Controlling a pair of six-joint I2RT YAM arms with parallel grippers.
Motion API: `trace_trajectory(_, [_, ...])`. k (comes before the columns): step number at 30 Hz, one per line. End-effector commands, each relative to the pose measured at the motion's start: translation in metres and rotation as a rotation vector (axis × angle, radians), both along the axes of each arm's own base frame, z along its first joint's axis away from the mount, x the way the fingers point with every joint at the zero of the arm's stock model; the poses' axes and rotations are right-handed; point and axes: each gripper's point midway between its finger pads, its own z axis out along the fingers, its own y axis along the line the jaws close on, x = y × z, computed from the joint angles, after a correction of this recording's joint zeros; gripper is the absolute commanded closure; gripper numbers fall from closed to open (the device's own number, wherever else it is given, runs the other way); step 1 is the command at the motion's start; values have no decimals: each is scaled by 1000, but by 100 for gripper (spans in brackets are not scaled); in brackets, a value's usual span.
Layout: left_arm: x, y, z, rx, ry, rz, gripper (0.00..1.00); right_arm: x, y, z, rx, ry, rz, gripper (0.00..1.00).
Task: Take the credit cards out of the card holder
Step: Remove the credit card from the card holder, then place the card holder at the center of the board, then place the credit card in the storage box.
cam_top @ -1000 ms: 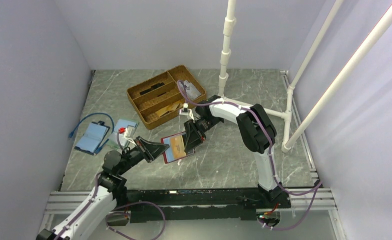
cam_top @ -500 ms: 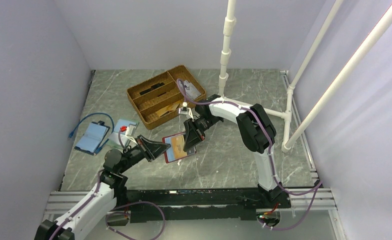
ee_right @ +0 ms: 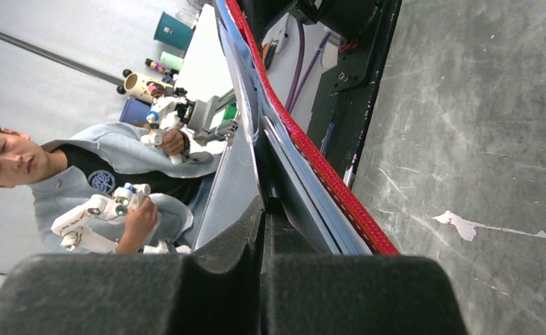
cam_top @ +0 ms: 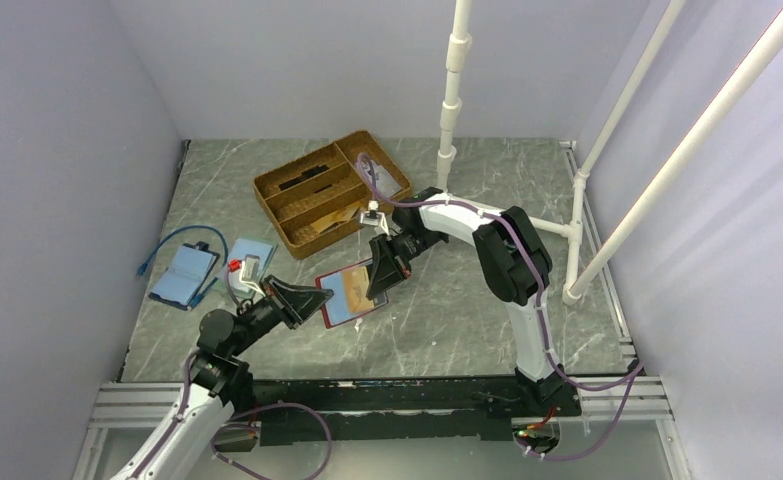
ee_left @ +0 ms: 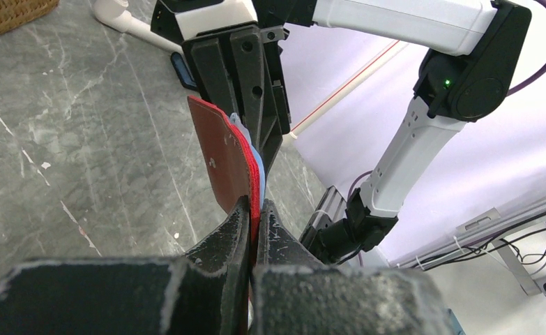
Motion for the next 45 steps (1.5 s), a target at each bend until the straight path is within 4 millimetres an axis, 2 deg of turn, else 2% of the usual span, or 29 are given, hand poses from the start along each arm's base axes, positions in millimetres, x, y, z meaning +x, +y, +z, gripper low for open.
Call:
trace_trajectory(1, [1, 3, -10, -3, -6, 15, 100, 12, -3, 1, 30, -53, -24, 100])
trace_trajectory(16, [2, 2, -5, -19, -15, 1, 100, 14, -9, 7, 51, -73, -43, 100])
trace_trajectory(21, [4, 4, -10, -8, 4, 17, 100, 17, -11, 7, 42, -90, -43, 100])
trace_trajectory(28, [16, 13, -45, 81, 154, 100, 100, 29, -20, -2, -5, -101, -64, 100])
trace_trajectory(31, [19, 14, -47, 103, 188, 115, 100, 31, -21, -6, -35, -105, -63, 100])
trace_trajectory(36, [22, 11, -69, 131, 279, 104, 100, 38, -21, -21, -129, -136, -73, 100])
trace_trajectory(41, [24, 7, -98, 181, 380, 76, 100, 53, -23, -27, -231, -274, -120, 100])
trace_trajectory(45, [28, 8, -126, 248, 482, 86, 100, 75, -30, -21, -319, -466, -174, 100])
